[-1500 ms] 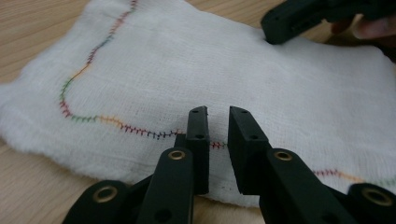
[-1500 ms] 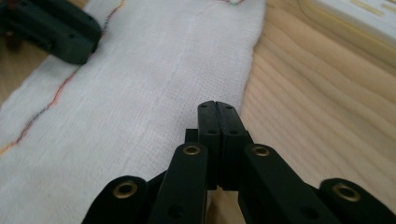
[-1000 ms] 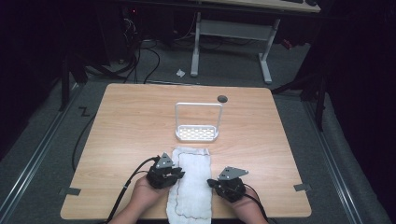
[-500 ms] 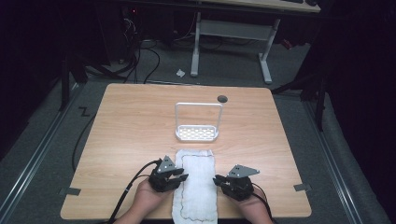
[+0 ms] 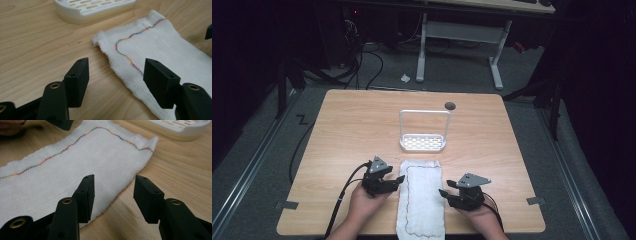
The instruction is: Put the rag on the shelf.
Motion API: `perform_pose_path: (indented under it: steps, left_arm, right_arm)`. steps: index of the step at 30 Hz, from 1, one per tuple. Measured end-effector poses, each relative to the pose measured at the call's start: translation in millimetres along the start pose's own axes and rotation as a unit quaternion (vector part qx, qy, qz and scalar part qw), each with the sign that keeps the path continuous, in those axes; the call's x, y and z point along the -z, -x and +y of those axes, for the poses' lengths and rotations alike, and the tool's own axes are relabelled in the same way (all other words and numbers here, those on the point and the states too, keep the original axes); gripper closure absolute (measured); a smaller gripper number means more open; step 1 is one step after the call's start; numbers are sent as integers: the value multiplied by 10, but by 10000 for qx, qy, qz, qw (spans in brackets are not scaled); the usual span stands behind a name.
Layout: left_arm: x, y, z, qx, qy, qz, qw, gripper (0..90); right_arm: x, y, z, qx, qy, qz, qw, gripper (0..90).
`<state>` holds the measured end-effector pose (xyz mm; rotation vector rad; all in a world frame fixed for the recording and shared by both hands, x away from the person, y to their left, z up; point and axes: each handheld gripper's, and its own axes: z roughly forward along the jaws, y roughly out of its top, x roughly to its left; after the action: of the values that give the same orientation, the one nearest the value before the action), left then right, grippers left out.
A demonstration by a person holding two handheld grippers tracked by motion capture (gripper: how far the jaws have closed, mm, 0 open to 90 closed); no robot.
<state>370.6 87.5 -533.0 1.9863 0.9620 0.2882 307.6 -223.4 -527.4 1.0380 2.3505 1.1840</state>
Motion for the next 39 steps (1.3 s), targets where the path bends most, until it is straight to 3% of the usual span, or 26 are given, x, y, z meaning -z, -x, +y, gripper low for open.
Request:
perform_pose_path:
  steps: [2, 3, 11, 16, 20, 21, 23, 25, 29, 33, 36, 39]
  left_arm:
    - [-81, -19, 36, -38, -67, 49, 10000, 386]
    - [-156, -47, 70, 10, -233, 98, 9997, 384]
    - [-320, -119, 217, 117, -273, 22, 9996, 474]
    - [-402, -62, 269, -96, -324, 48, 9994, 459]
    - [-440, -29, 271, -139, -265, 32, 9995, 408]
    - [-450, -10, 266, -291, -262, 99, 9992, 406]
    - [-452, -3, 262, -339, -256, 127, 9990, 406]
    - [-450, -9, 262, -271, -235, 130, 9993, 427]
    - [-440, -51, 253, 111, -140, 14, 9998, 590]
    - [-443, -45, 253, 127, -136, 44, 9998, 633]
    - [-444, -32, 253, 114, -146, 87, 9998, 648]
    - [-446, -17, 252, 75, -157, 135, 9998, 672]
  right_arm:
    - [-1, 27, -4, 27, -1, 33, 10000, 464]
    - [1, 36, -14, 10, 49, -66, 10000, 436]
    - [16, 71, -15, -15, 166, -225, 9996, 417]
    - [13, 80, 4, -49, 128, -124, 9998, 442]
    - [3, 81, 27, -120, 101, -161, 9997, 431]
    - [-20, 98, 75, -145, 115, -283, 9994, 430]
    - [-36, 115, 101, -180, 130, -309, 9993, 433]
    - [-108, 185, 194, -443, 106, -287, 9986, 428]
    - [-289, 271, 377, -599, 123, -378, 9974, 427]
    - [-450, 385, 472, -791, 2, -320, 9964, 457]
    - [-514, 429, 497, -816, -108, -309, 9961, 445]
    - [-577, 475, 477, -1001, -197, -223, 9945, 419]
